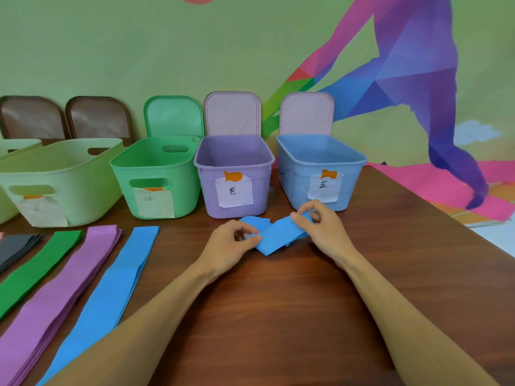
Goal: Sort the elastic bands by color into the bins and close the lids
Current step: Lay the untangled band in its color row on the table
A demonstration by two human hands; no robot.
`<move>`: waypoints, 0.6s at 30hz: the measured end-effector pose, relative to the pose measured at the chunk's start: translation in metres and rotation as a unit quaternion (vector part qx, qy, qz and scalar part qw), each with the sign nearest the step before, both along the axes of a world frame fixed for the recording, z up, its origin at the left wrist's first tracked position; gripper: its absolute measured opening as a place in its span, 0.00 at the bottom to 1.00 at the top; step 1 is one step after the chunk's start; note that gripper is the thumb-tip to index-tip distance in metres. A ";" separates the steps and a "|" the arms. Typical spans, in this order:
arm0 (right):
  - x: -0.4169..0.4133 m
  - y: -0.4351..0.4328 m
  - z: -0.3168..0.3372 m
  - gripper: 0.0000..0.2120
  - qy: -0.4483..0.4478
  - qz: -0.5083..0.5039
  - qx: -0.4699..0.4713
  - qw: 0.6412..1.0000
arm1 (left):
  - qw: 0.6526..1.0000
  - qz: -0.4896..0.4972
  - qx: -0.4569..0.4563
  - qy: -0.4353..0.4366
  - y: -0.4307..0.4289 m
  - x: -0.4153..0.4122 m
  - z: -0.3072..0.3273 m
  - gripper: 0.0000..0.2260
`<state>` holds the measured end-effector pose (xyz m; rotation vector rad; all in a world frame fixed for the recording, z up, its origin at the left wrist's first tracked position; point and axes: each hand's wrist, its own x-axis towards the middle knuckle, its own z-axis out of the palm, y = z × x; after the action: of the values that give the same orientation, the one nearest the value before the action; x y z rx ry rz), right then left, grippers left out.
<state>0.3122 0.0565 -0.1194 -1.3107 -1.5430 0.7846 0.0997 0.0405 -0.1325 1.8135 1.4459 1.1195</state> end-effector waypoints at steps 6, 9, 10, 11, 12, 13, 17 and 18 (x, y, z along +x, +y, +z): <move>0.000 0.002 0.001 0.12 -0.031 -0.007 -0.017 0.999 | 1.000 -0.019 -0.006 -0.012 -0.002 -0.001 0.004 0.04; 0.000 0.000 0.021 0.07 -0.025 -0.006 0.037 0.999 | 0.999 -0.026 -0.016 -0.011 -0.002 -0.003 0.009 0.04; -0.002 -0.002 0.030 0.06 -0.028 -0.002 0.064 0.998 | 0.999 -0.026 -0.016 -0.011 -0.002 -0.003 0.011 0.05; -0.004 -0.004 0.039 0.05 -0.037 0.001 0.092 0.995 | 1.000 -0.023 -0.015 -0.011 -0.003 -0.004 0.013 0.05; -0.006 -0.005 0.048 0.05 -0.050 0.002 0.118 0.992 | 1.000 -0.019 -0.011 -0.011 -0.003 -0.003 0.017 0.04; -0.010 -0.006 0.055 0.05 -0.063 0.002 0.140 0.988 | 1.000 -0.014 -0.005 -0.013 -0.005 -0.003 0.021 0.04; -0.028 -0.008 0.085 0.03 -0.085 -0.010 0.210 0.974 | 1.000 -0.006 0.019 -0.023 -0.014 -0.006 0.046 0.03; -0.032 -0.009 0.093 0.03 -0.085 -0.009 0.226 0.970 | 0.999 -0.004 0.021 -0.026 -0.018 -0.008 0.053 0.03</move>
<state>0.2798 0.0477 -0.0266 -1.0663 -1.7179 0.2830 0.0913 0.0229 -0.0792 1.8029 1.3941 1.1925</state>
